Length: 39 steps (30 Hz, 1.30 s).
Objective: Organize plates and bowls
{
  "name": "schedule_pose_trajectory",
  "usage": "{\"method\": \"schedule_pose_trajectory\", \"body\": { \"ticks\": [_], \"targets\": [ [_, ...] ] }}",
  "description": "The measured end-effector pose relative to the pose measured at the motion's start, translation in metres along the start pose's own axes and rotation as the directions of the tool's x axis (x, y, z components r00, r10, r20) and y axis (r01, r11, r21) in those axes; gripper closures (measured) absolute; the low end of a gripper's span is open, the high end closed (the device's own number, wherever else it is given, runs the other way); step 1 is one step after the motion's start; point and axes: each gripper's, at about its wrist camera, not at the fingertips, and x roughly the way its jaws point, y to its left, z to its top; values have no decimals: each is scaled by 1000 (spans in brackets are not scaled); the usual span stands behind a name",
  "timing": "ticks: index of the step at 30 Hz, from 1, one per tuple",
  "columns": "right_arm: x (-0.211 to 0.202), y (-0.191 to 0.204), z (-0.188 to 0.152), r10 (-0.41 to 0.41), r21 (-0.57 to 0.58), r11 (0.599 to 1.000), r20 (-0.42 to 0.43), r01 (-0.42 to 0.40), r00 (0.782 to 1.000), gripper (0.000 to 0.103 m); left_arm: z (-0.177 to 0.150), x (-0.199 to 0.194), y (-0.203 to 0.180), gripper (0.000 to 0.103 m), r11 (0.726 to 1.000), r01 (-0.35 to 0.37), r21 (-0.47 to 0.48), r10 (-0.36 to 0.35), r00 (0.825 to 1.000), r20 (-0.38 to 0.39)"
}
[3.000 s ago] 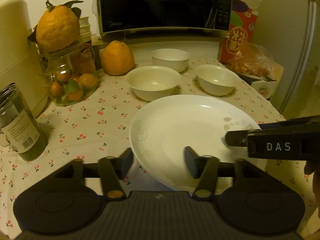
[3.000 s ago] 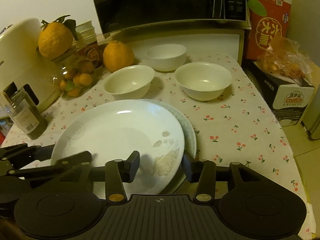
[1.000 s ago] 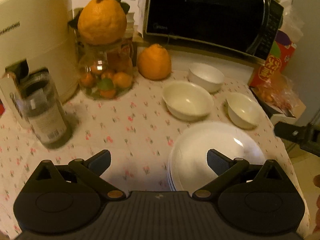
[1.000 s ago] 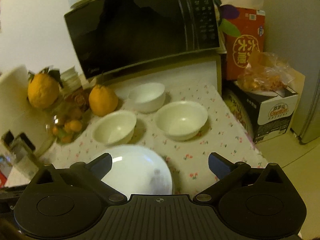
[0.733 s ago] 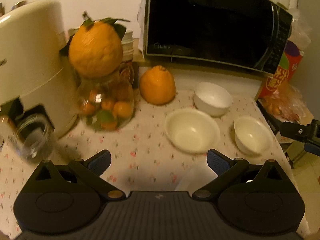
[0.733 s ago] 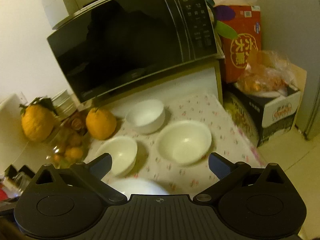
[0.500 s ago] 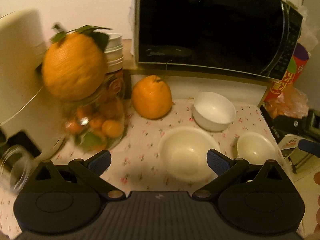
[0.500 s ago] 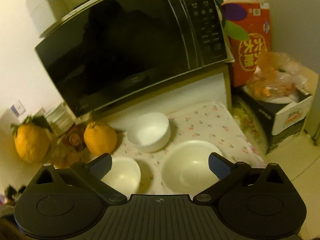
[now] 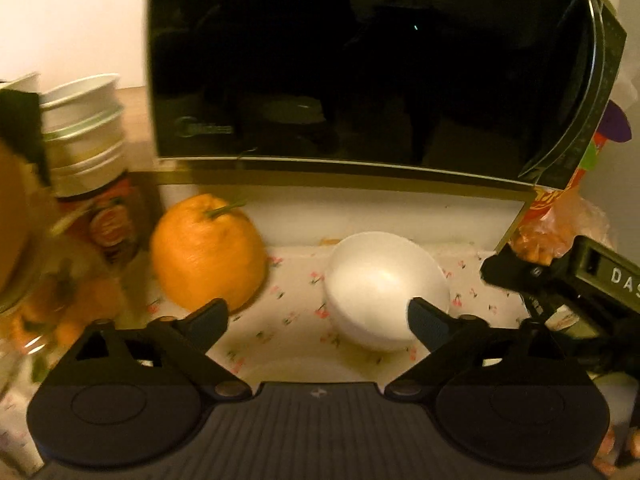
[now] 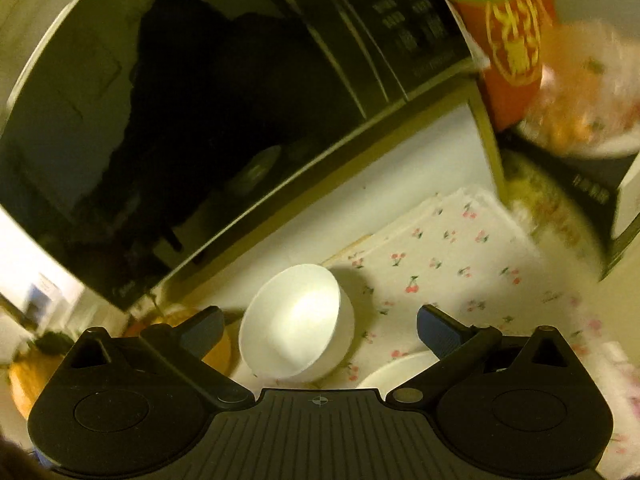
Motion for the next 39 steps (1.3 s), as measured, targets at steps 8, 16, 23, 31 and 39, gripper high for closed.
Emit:
{"method": "schedule_pose_trajectory", "body": {
  "ticks": [8,16,23,31,39],
  "targets": [
    [25,-14,4,19,17,1000,0,-19,1000,35,-1,33,-12,53,1000,22,10,-23,1000,18],
    [40,-11,0,18,-1,1000,-15,-18,1000,66,-9,46,-15,68,1000,8,13,-9,1000,8],
    [51,-7,-6,2,-8,1000,-36,-2,999,82,-9,51,-11,90,1000,18,14,-17,1000,-10],
    [46,-3,-7,3,-16,1000,-35,-4,999,88,-9,48,-7,93,1000,13,-5,-13,1000,4],
    [29,11,-1,19,-35,999,-24,-20,1000,88,-2,26,-7,93,1000,12,-21,-11,999,36]
  ]
}}
